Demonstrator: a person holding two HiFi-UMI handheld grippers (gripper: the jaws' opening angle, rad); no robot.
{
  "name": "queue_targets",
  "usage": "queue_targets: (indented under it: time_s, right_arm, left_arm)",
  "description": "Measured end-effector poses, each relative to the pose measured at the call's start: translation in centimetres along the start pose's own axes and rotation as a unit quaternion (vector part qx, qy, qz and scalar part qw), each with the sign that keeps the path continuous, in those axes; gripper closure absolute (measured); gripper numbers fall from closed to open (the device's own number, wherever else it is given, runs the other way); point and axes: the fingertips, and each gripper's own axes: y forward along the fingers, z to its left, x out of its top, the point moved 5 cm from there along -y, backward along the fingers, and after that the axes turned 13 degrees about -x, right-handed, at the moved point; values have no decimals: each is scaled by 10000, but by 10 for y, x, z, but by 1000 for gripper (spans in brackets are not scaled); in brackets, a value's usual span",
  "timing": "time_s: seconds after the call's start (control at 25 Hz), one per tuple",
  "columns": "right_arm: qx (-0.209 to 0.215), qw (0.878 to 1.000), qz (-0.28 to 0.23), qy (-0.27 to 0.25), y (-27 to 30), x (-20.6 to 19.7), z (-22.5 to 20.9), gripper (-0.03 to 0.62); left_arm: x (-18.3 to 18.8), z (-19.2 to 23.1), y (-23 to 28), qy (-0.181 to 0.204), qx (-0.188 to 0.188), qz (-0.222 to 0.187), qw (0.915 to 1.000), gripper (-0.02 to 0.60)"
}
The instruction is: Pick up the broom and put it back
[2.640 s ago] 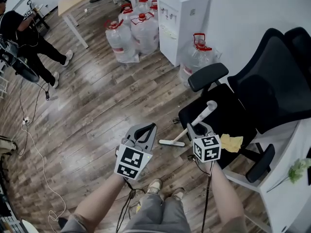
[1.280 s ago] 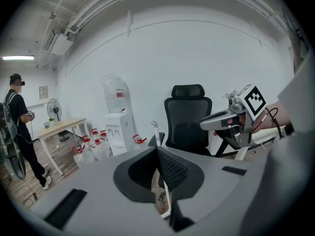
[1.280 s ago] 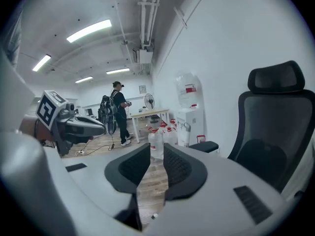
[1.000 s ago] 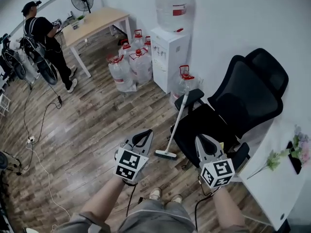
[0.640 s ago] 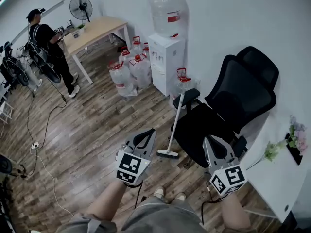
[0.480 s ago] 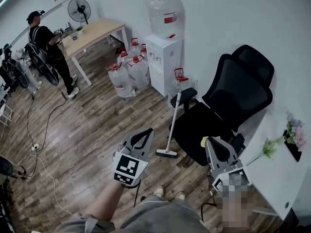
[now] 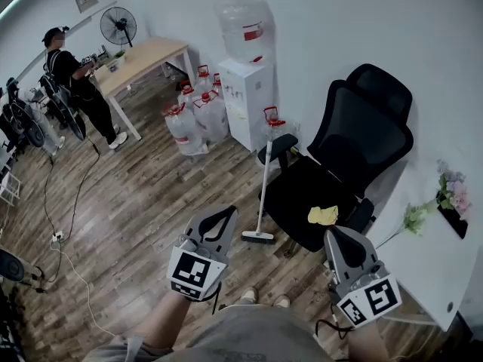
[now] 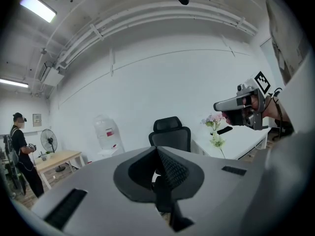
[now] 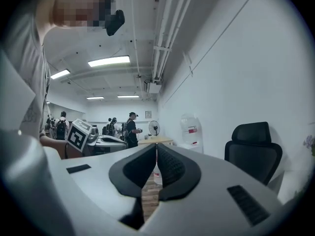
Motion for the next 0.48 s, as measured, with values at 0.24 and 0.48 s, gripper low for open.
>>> queue_targets:
  time_s: [0.24, 0.48]
  right_arm:
    - [-90, 9999, 32, 38, -13, -4, -7, 559]
    - [-161, 9996, 49, -218, -20, -3, -4, 559]
  left_arm:
    - [9, -14, 5, 10, -51, -65, 10000, 565]
    - [13, -24, 2, 11, -99, -29, 9999, 565]
